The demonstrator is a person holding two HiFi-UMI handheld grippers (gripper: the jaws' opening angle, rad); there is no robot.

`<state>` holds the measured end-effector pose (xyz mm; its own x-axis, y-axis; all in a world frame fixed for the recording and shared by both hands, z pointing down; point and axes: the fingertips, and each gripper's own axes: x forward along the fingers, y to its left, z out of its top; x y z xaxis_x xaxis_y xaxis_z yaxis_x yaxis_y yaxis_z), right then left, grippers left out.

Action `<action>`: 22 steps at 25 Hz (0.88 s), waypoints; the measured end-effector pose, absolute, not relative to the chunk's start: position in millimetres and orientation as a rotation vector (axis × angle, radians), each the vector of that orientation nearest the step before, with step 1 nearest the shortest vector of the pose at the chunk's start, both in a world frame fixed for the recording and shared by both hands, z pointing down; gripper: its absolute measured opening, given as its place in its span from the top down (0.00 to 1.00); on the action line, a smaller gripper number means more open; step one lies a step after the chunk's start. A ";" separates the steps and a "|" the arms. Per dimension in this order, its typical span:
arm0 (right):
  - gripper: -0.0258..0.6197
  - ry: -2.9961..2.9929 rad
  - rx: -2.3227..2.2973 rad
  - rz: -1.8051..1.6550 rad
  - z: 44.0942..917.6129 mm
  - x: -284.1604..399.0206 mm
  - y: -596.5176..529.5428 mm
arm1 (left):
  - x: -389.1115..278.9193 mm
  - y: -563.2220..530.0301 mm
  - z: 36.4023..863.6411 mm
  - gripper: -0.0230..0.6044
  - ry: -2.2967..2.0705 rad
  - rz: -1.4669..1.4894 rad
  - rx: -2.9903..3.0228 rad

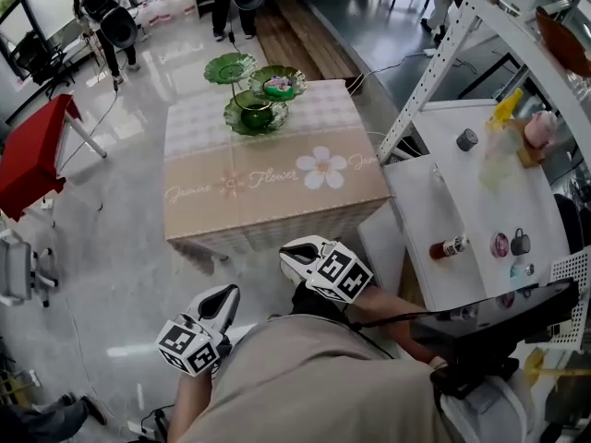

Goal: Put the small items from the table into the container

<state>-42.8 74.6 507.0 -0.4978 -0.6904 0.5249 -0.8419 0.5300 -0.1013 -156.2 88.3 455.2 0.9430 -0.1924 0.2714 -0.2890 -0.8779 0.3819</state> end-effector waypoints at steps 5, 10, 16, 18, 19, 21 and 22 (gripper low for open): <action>0.94 -2.371 1.180 0.476 509.6 -76.5 93.6 | -172.6 99.0 458.7 0.95 -0.359 0.308 2.667; 0.94 -2.389 1.129 0.452 509.0 -95.6 100.0 | -187.6 107.0 463.1 0.95 -0.392 0.301 2.652; 0.94 -2.391 1.077 0.415 508.3 -111.2 103.7 | -203.8 114.8 464.9 0.95 -0.435 0.286 2.641; 0.94 -2.393 1.064 0.407 508.6 -116.2 104.4 | -208.0 116.3 465.5 0.95 -0.444 0.284 2.639; 0.94 -2.394 1.058 0.405 508.8 -118.3 104.9 | -209.8 117.0 466.0 0.95 -0.448 0.282 2.636; 0.94 -2.396 1.048 0.402 509.0 -121.8 105.7 | -212.7 118.1 466.8 0.95 -0.455 0.279 2.632; 0.94 -2.396 1.044 0.401 508.8 -122.9 105.7 | -213.7 118.6 466.9 0.95 -0.457 0.278 2.631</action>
